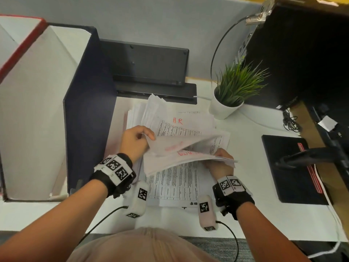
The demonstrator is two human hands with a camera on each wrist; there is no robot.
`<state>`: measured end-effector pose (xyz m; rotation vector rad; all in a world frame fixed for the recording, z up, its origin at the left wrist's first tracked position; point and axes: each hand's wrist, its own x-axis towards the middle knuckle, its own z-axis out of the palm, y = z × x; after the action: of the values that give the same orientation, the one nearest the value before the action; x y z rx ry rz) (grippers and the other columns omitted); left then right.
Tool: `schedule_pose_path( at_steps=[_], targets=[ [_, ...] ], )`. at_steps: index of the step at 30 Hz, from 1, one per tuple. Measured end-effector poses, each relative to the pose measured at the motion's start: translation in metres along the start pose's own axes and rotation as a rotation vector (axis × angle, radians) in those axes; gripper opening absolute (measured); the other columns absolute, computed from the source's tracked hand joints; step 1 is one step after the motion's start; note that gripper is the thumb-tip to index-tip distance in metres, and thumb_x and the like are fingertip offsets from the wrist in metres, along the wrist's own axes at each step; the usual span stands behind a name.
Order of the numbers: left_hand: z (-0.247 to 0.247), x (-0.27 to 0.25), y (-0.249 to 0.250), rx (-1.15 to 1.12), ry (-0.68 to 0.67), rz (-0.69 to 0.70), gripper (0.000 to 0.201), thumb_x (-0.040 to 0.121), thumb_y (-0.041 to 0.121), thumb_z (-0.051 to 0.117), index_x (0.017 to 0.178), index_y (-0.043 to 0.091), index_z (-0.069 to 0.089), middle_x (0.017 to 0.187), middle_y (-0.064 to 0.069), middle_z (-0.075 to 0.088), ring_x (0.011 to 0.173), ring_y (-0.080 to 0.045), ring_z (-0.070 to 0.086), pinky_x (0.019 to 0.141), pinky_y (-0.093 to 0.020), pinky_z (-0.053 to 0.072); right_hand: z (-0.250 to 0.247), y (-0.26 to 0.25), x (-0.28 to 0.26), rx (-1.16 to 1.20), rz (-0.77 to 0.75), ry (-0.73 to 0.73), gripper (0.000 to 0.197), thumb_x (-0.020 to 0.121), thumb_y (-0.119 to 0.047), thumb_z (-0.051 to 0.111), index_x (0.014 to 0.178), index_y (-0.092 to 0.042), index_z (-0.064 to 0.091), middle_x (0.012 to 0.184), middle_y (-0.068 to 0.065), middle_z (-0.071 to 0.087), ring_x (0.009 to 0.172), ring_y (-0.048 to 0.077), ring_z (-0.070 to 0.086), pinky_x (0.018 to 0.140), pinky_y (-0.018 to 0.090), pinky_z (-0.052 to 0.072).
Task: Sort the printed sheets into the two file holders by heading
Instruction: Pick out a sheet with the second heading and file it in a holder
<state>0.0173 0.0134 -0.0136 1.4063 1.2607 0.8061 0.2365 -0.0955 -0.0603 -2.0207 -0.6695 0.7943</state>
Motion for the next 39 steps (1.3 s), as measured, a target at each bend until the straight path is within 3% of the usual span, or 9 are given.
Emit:
schedule_pose_path(
  at_steps=[5, 8, 11, 15, 19, 23, 27, 32, 39],
  targets=[
    [-0.003, -0.001, 0.008, -0.152, -0.090, -0.057, 0.038, 0.077, -0.023, 0.041, 0.059, 0.007, 0.056, 0.082, -0.005, 0.060, 0.081, -0.015, 0.056, 0.073, -0.024, 0.047, 0.001, -0.001, -0.002, 0.251, 0.037, 0.053, 0.062, 0.064, 0.000, 0.081, 0.117, -0.016, 0.053, 0.097, -0.010, 0.060, 0.084, 0.002, 0.057, 0.064, -0.003, 0.041],
    [-0.003, 0.002, 0.009, -0.209, -0.131, -0.119, 0.039, 0.080, -0.019, 0.039, 0.056, 0.004, 0.059, 0.081, -0.008, 0.061, 0.079, -0.021, 0.057, 0.066, -0.023, 0.049, 0.008, -0.011, 0.001, 0.295, 0.242, 0.108, 0.045, 0.086, -0.015, 0.064, 0.129, -0.015, 0.049, 0.125, 0.005, 0.058, 0.107, 0.015, 0.057, 0.089, 0.009, 0.038],
    [-0.006, 0.005, 0.012, -0.156, -0.141, -0.213, 0.023, 0.093, 0.014, 0.045, 0.080, 0.012, 0.064, 0.081, 0.001, 0.070, 0.081, -0.018, 0.061, 0.064, -0.023, 0.046, 0.009, -0.005, 0.001, 0.113, 0.082, 0.025, 0.054, 0.073, -0.024, 0.078, 0.119, -0.003, 0.057, 0.110, 0.010, 0.065, 0.094, 0.019, 0.062, 0.082, 0.029, 0.051],
    [-0.010, 0.006, 0.014, -0.221, -0.251, -0.292, 0.033, 0.089, 0.058, 0.040, 0.087, 0.033, 0.062, 0.073, 0.020, 0.071, 0.073, 0.000, 0.067, 0.072, -0.026, 0.045, 0.000, -0.021, -0.011, 0.255, -0.070, 0.026, 0.043, 0.083, -0.020, 0.068, 0.122, -0.011, 0.055, 0.111, -0.001, 0.061, 0.100, 0.010, 0.056, 0.073, 0.006, 0.046],
    [-0.004, -0.004, 0.026, 0.103, -0.242, 0.015, 0.033, 0.085, 0.024, 0.065, 0.117, 0.021, 0.056, 0.110, 0.012, 0.064, 0.095, 0.003, 0.060, 0.086, -0.021, 0.051, -0.005, -0.053, -0.021, 0.338, -0.173, 0.047, 0.036, 0.085, -0.016, 0.066, 0.120, -0.016, 0.057, 0.102, -0.010, 0.062, 0.094, 0.005, 0.059, 0.065, 0.001, 0.046],
    [-0.003, -0.011, 0.055, 0.077, -0.070, 0.272, 0.036, 0.088, 0.011, 0.061, 0.123, 0.012, 0.053, 0.103, 0.019, 0.059, 0.086, 0.017, 0.056, 0.071, -0.001, 0.046, -0.019, -0.094, -0.032, 0.459, -0.320, 0.096, 0.031, 0.081, -0.012, 0.070, 0.109, -0.017, 0.060, 0.093, -0.018, 0.064, 0.082, -0.009, 0.065, 0.066, 0.006, 0.051],
    [-0.006, -0.016, 0.079, -0.041, 0.033, 0.429, 0.036, 0.085, 0.005, 0.064, 0.119, 0.012, 0.054, 0.102, 0.021, 0.058, 0.093, 0.017, 0.058, 0.076, -0.002, 0.046, -0.032, -0.119, -0.040, 0.544, -0.435, 0.112, 0.032, 0.079, -0.004, 0.070, 0.107, -0.016, 0.058, 0.093, -0.020, 0.064, 0.087, -0.011, 0.064, 0.070, 0.007, 0.051],
    [0.006, -0.025, 0.067, -0.039, 0.036, 0.326, 0.033, 0.087, 0.008, 0.062, 0.119, 0.004, 0.056, 0.104, 0.010, 0.062, 0.093, 0.005, 0.060, 0.079, -0.010, 0.051, -0.023, -0.114, -0.049, 0.527, -0.373, 0.055, 0.037, 0.079, -0.006, 0.070, 0.115, -0.004, 0.060, 0.102, 0.000, 0.067, 0.088, -0.002, 0.067, 0.078, 0.019, 0.056],
    [0.009, -0.025, 0.053, -0.107, 0.066, 0.292, 0.024, 0.086, 0.017, 0.065, 0.106, 0.029, 0.059, 0.097, 0.023, 0.064, 0.093, 0.010, 0.062, 0.074, -0.007, 0.050, -0.019, -0.101, -0.047, 0.514, -0.380, 0.039, 0.032, 0.075, -0.009, 0.075, 0.101, -0.024, 0.064, 0.093, -0.014, 0.073, 0.095, 0.003, 0.067, 0.078, 0.023, 0.057]
  ],
)
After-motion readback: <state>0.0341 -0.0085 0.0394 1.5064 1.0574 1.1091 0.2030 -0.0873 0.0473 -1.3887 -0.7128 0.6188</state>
